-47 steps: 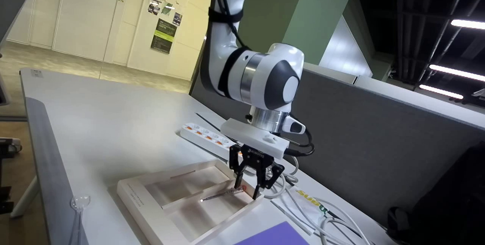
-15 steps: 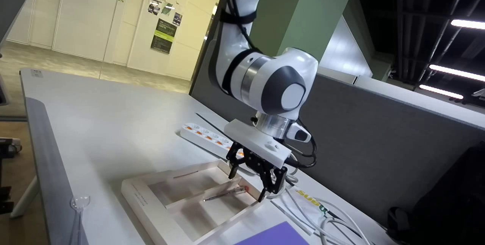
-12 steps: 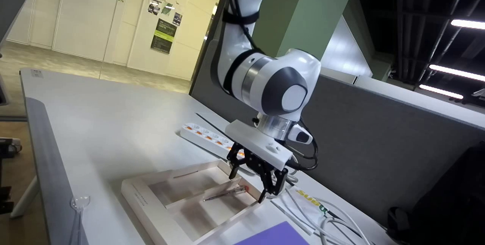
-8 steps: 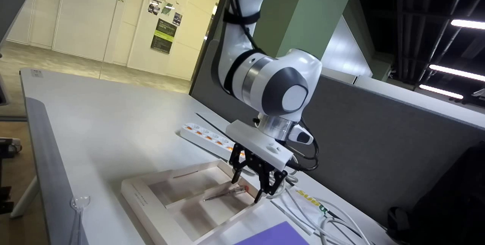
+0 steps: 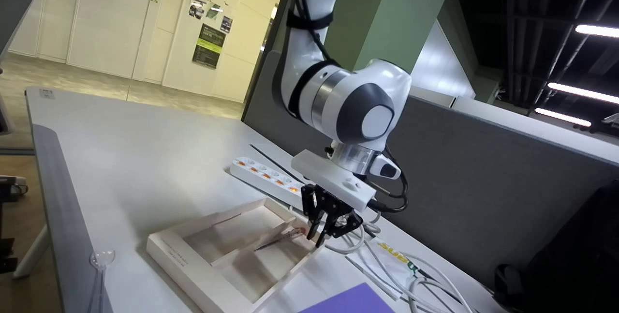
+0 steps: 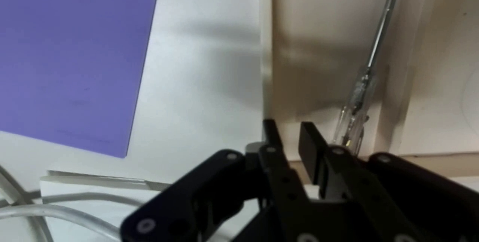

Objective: Pick the object from the tray and place it on the purple mat

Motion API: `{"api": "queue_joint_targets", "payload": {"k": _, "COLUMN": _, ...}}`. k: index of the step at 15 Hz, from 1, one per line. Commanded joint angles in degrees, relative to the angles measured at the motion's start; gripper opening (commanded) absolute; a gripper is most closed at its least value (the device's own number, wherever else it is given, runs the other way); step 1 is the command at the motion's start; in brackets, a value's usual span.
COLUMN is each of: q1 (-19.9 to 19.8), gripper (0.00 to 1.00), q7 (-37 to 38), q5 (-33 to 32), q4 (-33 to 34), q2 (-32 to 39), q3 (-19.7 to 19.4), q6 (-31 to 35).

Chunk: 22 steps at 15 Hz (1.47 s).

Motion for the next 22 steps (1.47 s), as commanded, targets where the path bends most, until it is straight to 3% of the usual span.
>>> {"api": "queue_joint_targets", "payload": {"k": 1, "q1": 0.7, "gripper": 0.0, "q7": -0.6, "q5": 0.1, "q4": 1.9, "q2": 0.9, "q3": 0.8, "q6": -1.7}}
{"api": "queue_joint_targets", "payload": {"k": 4, "q1": 1.8, "gripper": 0.0, "q7": -0.9, "q5": -0.5, "q4": 1.8, "q2": 0.4, "q3": 0.9, "q6": -2.4}}
{"api": "queue_joint_targets", "payload": {"k": 5, "q1": 2.3, "gripper": 0.26, "q7": -0.9, "q5": -0.8, "q4": 1.7, "q2": 0.2, "q3": 0.9, "q6": -3.0}}
{"api": "queue_joint_targets", "payload": {"k": 7, "q1": 3.3, "gripper": 0.31, "q7": -0.8, "q5": -1.2, "q4": 2.0, "q2": 0.1, "q3": 0.6, "q6": -4.1}}
{"api": "queue_joint_targets", "payload": {"k": 17, "q1": 3.9, "gripper": 0.98, "q7": -1.6, "q5": -0.9, "q4": 4.1, "q2": 2.4, "q3": 0.2, "q6": -8.6}}
{"api": "queue_joint_targets", "payload": {"k": 20, "q1": 3.7, "gripper": 1.0, "q7": -1.8, "q5": -0.7, "q4": 4.7, "q2": 3.1, "q3": 0.3, "q6": -9.0}}
{"api": "queue_joint_targets", "payload": {"k": 21, "q1": 3.5, "gripper": 0.75, "q7": -1.9, "q5": -0.6, "q4": 4.8, "q2": 3.3, "q3": 0.4, "q6": -8.8}}
{"api": "queue_joint_targets", "payload": {"k": 22, "q1": 3.5, "gripper": 0.75, "q7": -1.8, "q5": -0.6, "q4": 4.9, "q2": 3.5, "q3": 0.4, "q6": -8.8}}
